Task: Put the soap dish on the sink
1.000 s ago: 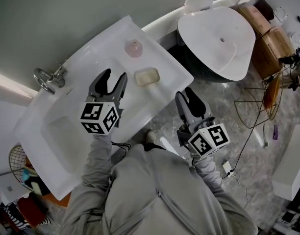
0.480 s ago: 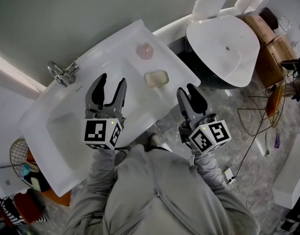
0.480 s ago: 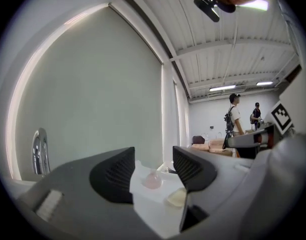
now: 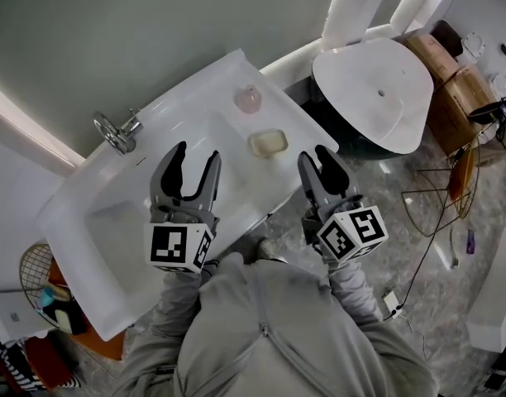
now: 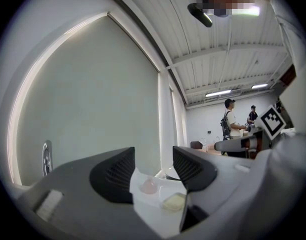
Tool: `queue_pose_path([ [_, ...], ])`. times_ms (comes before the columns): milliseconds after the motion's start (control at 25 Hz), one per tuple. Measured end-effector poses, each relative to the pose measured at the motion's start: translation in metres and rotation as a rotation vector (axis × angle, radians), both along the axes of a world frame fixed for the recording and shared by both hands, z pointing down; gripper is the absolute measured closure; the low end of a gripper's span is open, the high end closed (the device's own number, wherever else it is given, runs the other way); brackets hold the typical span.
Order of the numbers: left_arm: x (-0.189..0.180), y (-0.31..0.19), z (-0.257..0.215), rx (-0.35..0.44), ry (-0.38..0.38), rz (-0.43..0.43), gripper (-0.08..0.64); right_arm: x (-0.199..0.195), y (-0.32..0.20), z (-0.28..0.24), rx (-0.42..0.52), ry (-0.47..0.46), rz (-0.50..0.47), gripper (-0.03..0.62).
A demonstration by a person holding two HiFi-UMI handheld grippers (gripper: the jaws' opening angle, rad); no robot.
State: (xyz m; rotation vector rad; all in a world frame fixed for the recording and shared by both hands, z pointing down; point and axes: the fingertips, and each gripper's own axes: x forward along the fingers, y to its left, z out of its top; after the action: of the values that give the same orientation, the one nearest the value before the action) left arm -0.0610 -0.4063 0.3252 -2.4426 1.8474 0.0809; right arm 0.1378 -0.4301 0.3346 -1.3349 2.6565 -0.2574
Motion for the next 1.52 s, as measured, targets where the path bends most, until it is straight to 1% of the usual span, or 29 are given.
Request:
queue_pose_path([
  [320, 0.001, 0.011, -0.001, 0.006, 0.007, 0.030, 0.301, -0.005, 0.014, -0.008, 0.015, -0.008, 0.041, 0.460],
  [760, -0.005, 0.019, 0.001, -0.004, 0.017, 0.042, 0.302, -0.002, 0.027, -0.005, 0.002, 0.040, 0.086, 0.460],
  [1080, -0.011, 0.018, 0.005, -0.017, 0.029, 0.040, 0.302, -0.004, 0.026, -0.001, -0.009, 0.062, 0.093, 0.460],
  [1520, -0.017, 0.016, 0.013, -0.040, 0.047, 0.043, 0.302, -0.006, 0.025, 0.003, -0.019, 0.066, 0.103, 0.460],
])
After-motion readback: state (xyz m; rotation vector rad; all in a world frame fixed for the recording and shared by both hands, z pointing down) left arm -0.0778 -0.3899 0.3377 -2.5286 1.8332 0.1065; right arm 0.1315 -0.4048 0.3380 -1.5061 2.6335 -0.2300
